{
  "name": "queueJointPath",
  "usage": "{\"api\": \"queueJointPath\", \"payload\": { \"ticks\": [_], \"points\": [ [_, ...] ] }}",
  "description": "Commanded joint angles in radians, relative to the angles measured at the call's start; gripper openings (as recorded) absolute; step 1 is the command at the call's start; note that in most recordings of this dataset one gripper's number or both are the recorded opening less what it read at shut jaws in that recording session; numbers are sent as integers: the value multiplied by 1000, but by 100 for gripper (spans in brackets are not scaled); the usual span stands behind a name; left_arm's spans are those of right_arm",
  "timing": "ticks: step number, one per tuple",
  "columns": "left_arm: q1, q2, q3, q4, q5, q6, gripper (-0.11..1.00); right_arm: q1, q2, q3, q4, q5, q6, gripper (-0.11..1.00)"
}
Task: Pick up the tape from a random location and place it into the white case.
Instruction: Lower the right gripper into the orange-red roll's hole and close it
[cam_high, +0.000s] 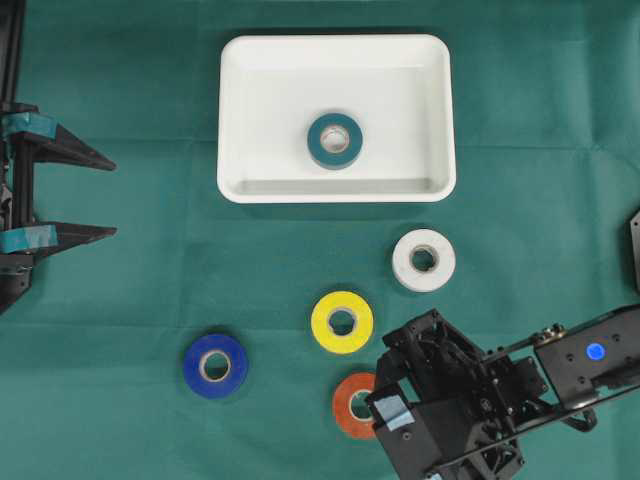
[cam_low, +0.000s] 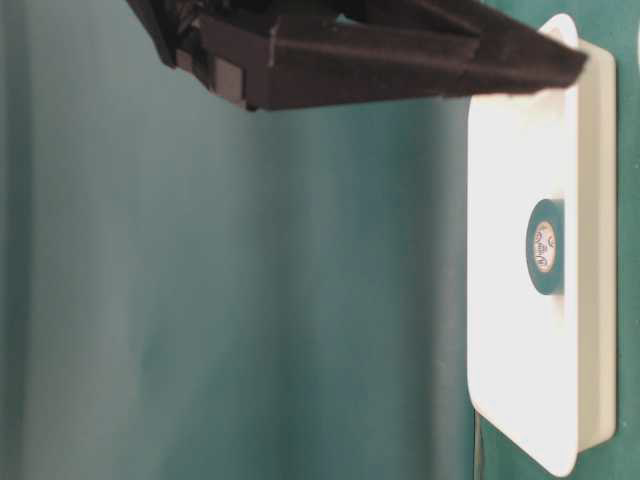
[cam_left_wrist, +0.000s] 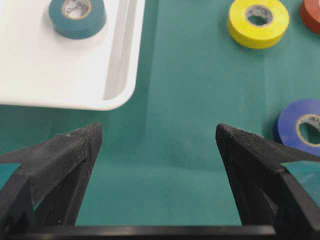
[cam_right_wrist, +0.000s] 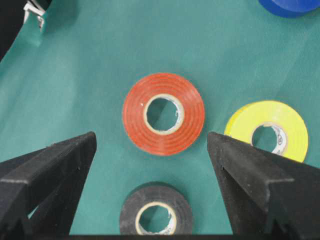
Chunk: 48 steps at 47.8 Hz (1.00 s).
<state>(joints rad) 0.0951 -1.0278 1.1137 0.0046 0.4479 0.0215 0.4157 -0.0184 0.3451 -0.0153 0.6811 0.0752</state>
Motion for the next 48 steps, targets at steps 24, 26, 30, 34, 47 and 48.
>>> {"api": "queueJointPath", "payload": {
  "ticks": [24, 26, 30, 34, 47, 48],
  "points": [
    [0, 5, -14, -2, -5, -2, 97, 3, -11, -28, -2, -6, 3, 90],
    [0, 5, -14, -2, -5, -2, 97, 3, -11, -28, -2, -6, 5, 90],
    [0, 5, -14, -2, -5, -2, 97, 3, -11, -28, -2, -8, 5, 90],
    [0, 6, -14, -2, -5, -2, 97, 3, -11, -28, -2, -9, 6, 90],
    [0, 6, -14, -2, -5, -2, 97, 5, -5, -18, -2, -38, 8, 90],
    [0, 6, -14, -2, -5, -2, 97, 5, -3, -17, -2, -41, 8, 90]
  ]
}}
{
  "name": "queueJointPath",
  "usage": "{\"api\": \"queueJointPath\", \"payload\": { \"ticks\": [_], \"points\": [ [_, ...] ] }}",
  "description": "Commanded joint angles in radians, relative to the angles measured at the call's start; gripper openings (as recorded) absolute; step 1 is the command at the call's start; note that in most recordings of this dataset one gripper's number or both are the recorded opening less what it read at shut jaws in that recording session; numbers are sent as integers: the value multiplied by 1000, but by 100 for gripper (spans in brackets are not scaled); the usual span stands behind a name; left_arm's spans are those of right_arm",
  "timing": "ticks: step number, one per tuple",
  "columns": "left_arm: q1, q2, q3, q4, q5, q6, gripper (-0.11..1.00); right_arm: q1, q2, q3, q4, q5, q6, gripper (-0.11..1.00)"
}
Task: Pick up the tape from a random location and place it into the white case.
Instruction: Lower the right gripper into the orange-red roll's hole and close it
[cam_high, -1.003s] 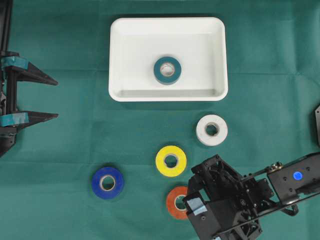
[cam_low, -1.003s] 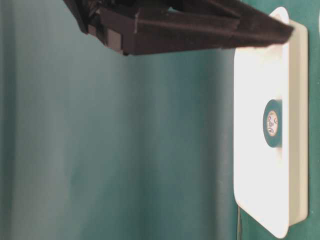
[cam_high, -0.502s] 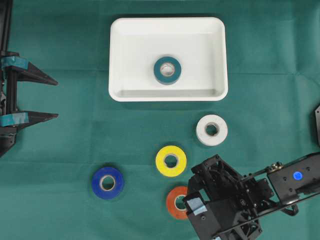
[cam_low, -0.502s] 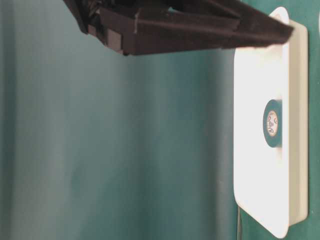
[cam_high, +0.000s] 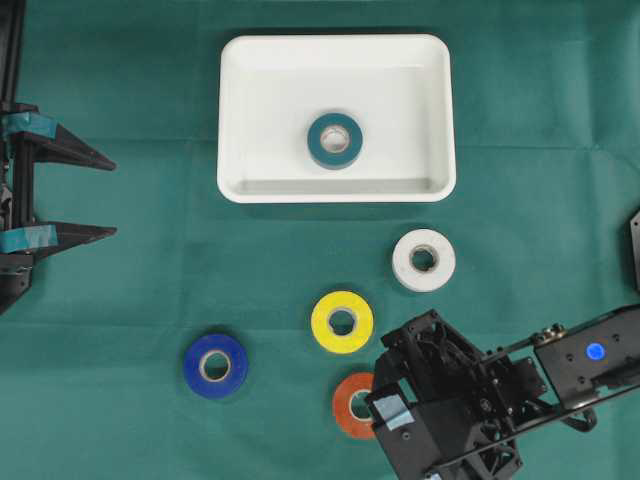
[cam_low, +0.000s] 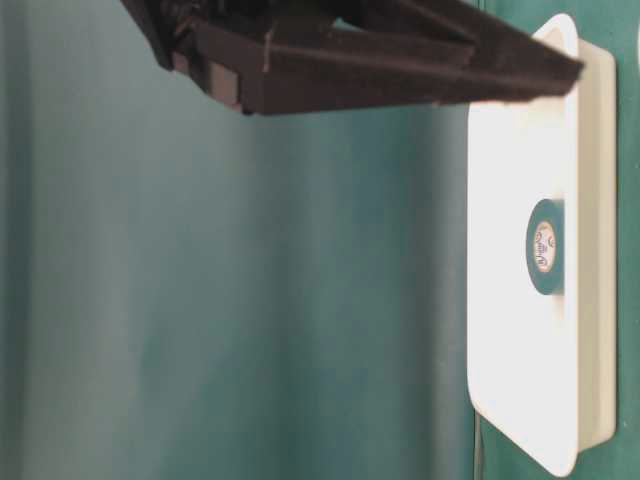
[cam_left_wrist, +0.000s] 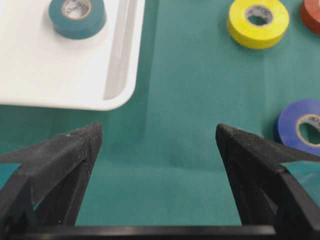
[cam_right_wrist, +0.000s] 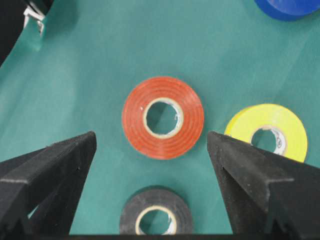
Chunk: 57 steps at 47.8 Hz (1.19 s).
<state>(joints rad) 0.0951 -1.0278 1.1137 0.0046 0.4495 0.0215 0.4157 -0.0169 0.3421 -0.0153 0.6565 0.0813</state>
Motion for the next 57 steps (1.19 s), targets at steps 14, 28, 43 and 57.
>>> {"api": "queueJointPath", "payload": {
  "ticks": [14, 28, 43, 57],
  "points": [
    [0, 14, -12, -2, -5, -2, 97, 5, 57, 2, 2, -67, 9, 90],
    [0, 6, -14, -2, 14, -2, 97, 23, 150, 25, 3, -152, 60, 90],
    [0, 5, -14, -3, 9, -2, 97, 25, 222, 61, 6, -276, 75, 90],
    [0, 5, -14, -3, 9, -2, 97, 26, 264, 78, 6, -347, 75, 90]
  ]
}}
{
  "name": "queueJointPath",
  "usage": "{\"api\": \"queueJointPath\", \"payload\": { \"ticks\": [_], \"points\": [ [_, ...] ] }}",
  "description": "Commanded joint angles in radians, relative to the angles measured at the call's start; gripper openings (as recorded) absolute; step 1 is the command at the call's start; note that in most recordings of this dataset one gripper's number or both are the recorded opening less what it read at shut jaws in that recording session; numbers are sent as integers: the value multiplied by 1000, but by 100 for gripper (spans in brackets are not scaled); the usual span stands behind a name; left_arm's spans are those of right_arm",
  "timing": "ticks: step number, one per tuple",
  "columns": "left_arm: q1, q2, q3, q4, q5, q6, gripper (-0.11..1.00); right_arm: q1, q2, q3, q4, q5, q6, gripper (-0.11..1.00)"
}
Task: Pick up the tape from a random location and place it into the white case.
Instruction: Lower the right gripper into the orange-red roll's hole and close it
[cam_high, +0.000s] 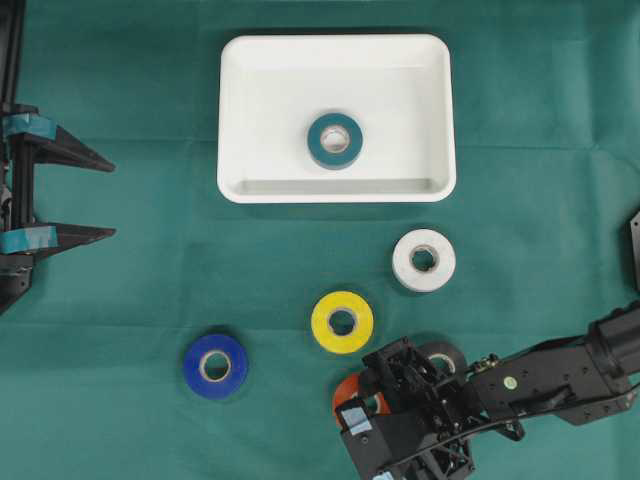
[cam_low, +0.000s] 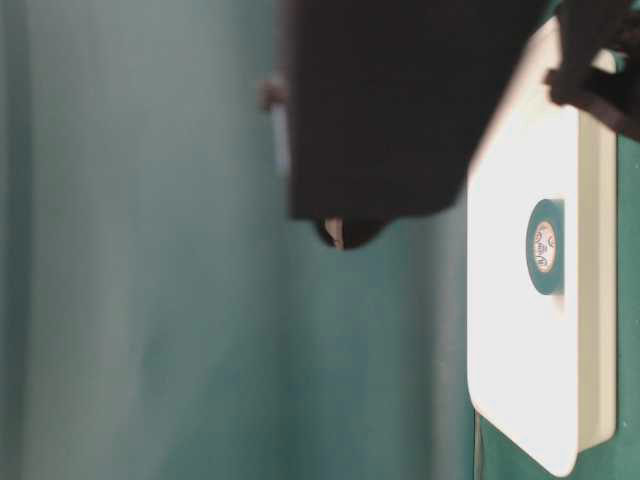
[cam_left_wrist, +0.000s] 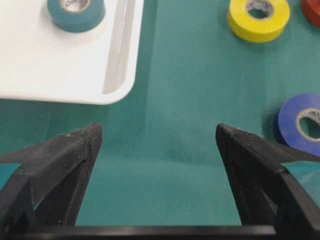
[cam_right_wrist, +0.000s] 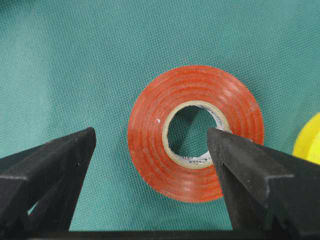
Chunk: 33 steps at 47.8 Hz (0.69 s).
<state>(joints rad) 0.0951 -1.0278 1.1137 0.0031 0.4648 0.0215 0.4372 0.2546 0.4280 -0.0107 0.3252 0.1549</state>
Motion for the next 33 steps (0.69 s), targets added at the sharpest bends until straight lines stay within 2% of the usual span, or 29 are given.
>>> {"api": "queueJointPath", "payload": {
  "ticks": [1, 26, 30, 33],
  "points": [
    [0, 5, -14, -2, -6, -2, 97, 5, -3, -8, 2, -17, 2, 90],
    [0, 6, -14, -2, -8, 0, 97, 5, 48, -17, 0, -15, 3, 88],
    [0, 6, -12, -2, -8, 0, 97, 0, 41, -20, 0, -8, 3, 83],
    [0, 5, -12, -2, -8, 0, 97, -5, 31, -25, 0, 0, 3, 70]
  ]
}}
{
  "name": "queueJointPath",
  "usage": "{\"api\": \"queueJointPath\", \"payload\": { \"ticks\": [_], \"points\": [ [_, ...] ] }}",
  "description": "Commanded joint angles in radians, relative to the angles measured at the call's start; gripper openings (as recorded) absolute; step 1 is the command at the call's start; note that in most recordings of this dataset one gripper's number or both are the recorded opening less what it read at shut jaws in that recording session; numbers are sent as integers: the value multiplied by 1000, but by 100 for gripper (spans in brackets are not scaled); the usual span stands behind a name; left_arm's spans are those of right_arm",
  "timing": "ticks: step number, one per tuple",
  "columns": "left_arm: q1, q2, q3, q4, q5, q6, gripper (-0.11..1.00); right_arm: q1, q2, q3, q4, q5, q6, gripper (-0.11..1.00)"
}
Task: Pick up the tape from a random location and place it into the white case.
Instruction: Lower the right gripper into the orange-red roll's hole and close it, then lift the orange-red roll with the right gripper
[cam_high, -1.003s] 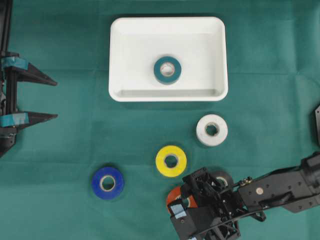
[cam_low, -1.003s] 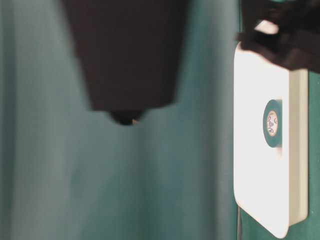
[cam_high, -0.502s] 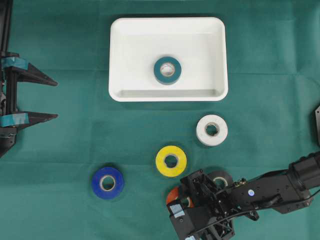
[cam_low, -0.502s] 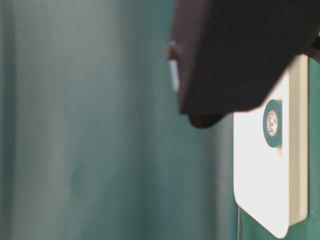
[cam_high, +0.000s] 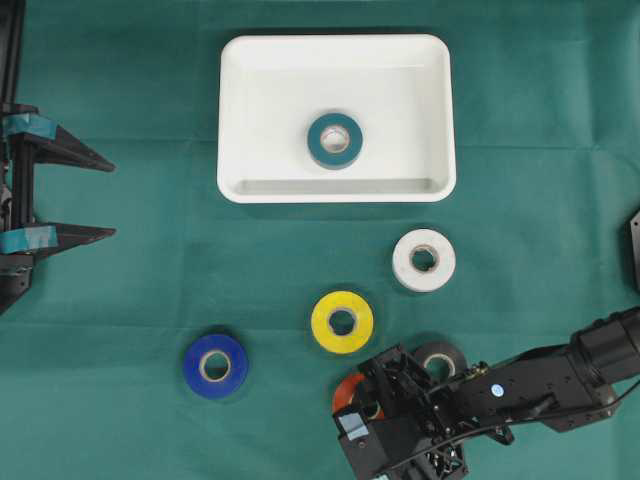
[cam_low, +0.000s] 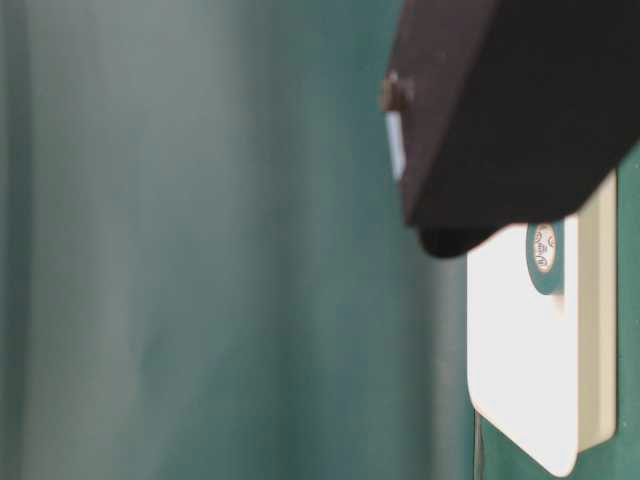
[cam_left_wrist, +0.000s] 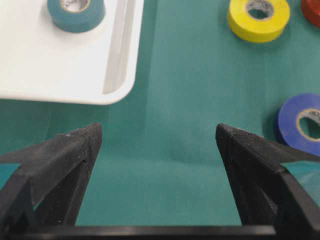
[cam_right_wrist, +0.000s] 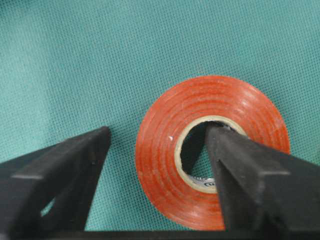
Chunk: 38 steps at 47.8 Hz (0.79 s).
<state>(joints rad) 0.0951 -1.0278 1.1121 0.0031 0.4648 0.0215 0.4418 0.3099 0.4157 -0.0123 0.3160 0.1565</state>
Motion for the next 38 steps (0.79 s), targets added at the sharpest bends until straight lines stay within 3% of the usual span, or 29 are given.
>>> {"api": "queueJointPath", "payload": {
  "ticks": [1, 11, 38],
  "points": [
    [0, 5, -12, 0, -8, 0, 97, -9, -29, -12, 2, 11, 2, 66],
    [0, 8, -11, -2, -8, 0, 97, -18, -67, -8, 0, 15, 0, 33],
    [0, 8, -11, -2, -8, 0, 97, -20, -86, -31, 2, 61, 3, 32]
  ]
}}
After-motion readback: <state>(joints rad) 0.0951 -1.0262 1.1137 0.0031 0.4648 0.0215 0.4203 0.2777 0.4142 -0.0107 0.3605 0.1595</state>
